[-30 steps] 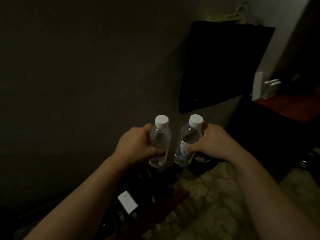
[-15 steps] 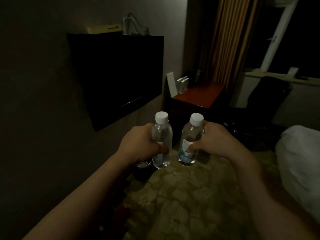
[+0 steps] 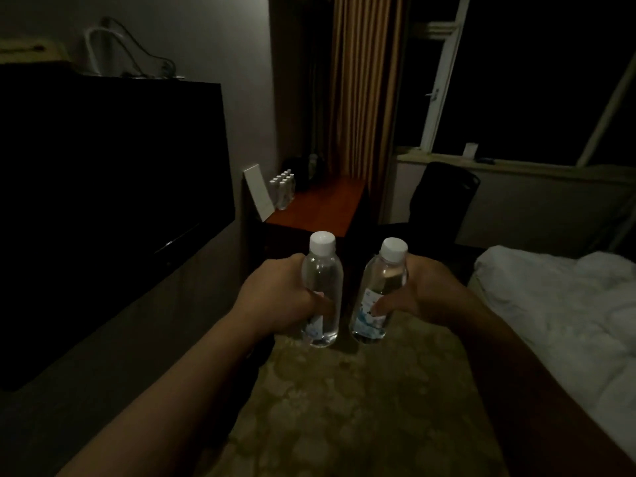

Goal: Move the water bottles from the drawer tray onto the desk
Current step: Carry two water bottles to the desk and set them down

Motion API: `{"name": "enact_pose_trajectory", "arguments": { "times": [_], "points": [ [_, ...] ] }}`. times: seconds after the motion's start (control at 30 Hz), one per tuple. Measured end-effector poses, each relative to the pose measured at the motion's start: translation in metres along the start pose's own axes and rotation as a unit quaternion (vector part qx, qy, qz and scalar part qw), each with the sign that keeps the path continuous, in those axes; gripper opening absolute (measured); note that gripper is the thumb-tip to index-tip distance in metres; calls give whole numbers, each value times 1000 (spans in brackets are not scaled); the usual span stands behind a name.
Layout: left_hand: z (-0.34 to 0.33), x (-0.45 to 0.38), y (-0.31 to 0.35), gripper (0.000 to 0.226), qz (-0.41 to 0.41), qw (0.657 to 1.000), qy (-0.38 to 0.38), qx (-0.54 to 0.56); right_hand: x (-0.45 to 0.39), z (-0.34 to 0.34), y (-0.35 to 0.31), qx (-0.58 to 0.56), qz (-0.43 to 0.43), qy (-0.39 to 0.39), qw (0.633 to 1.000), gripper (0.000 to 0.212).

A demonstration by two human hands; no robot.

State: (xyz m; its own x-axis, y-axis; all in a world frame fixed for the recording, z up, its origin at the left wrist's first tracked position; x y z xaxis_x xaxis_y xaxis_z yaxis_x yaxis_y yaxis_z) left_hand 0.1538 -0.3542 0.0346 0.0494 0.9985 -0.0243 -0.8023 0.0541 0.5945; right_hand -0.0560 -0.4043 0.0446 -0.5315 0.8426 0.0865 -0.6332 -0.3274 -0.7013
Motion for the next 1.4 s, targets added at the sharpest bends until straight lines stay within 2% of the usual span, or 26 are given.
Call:
{"name": "enact_pose_trajectory", "arguments": {
  "times": [0.27, 0.6, 0.73, 1.07, 1.4],
  "points": [
    [18, -169, -12, 43, -52, 997, -52, 0, -117, 59, 41, -44, -28, 51, 997, 49],
    [-15, -338, 1, 41, -72, 995, -71, -4, -231, 145, 124, -81, -43, 66, 994, 51],
    [-36, -416, 13, 47, -61, 996, -63, -8, -285, 189, 167, -83, -31, 42, 995, 51],
    [-64, -587, 70, 49, 2, 1000, 2, 8, -415, 326, 246, 8, 9, -14, 1000, 49],
    [-67, -720, 52, 51, 58, 998, 23, 12, -551, 380, 307, 3, 26, -43, 999, 56]
  ]
}}
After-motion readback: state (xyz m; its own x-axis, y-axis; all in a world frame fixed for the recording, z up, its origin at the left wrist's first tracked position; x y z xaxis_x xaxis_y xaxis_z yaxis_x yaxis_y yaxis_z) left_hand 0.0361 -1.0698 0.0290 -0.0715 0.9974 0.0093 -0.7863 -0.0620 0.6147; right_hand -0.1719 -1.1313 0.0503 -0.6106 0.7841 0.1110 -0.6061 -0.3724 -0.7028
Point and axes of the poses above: each hand's wrist, its own x-axis away from the middle knuckle, its own z-axis out of the back of the hand, y = z × x, the point moved 7 cm from there along -x, towards the middle knuckle, and after that the axes turned 13 degrees about -y, right-handed, at the moved point
